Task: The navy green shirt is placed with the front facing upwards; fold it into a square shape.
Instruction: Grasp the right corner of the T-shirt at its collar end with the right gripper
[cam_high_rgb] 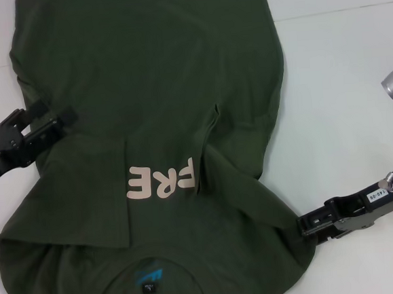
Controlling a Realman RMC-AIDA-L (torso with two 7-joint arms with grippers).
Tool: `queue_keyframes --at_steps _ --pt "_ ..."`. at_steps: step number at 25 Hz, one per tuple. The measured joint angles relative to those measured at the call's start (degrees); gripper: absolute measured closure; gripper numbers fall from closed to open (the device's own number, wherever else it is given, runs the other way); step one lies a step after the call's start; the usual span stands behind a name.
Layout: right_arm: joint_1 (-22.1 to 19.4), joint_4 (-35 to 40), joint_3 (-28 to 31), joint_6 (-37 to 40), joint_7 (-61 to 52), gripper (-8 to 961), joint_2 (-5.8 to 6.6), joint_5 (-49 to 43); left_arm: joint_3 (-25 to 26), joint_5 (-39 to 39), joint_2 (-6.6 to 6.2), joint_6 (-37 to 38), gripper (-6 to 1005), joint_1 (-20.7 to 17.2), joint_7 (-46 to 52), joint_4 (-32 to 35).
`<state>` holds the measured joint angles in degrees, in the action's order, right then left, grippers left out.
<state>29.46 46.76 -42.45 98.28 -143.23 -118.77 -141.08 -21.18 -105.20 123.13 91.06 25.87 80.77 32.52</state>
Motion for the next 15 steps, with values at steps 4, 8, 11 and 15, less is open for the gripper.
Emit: queue_keyframes --at_steps 4,8,11,15 --pt "-0.22 0.00 0.11 0.26 -0.26 163 0.10 -0.08 0.00 0.01 0.00 0.00 96 0.12 0.00 0.00" --pt "-0.44 0.00 0.05 0.29 -0.41 274 0.15 -0.22 0.00 0.04 0.00 0.05 96 0.14 0.00 0.00" --pt "-0.51 0.00 -0.28 0.19 -0.75 342 0.23 -0.32 0.00 0.07 0.00 0.05 95 0.14 0.00 0.00" --pt "-0.54 0.00 -0.34 0.02 -1.26 432 0.59 -0.43 0.00 0.09 0.00 0.04 95 0.08 0.00 0.00"
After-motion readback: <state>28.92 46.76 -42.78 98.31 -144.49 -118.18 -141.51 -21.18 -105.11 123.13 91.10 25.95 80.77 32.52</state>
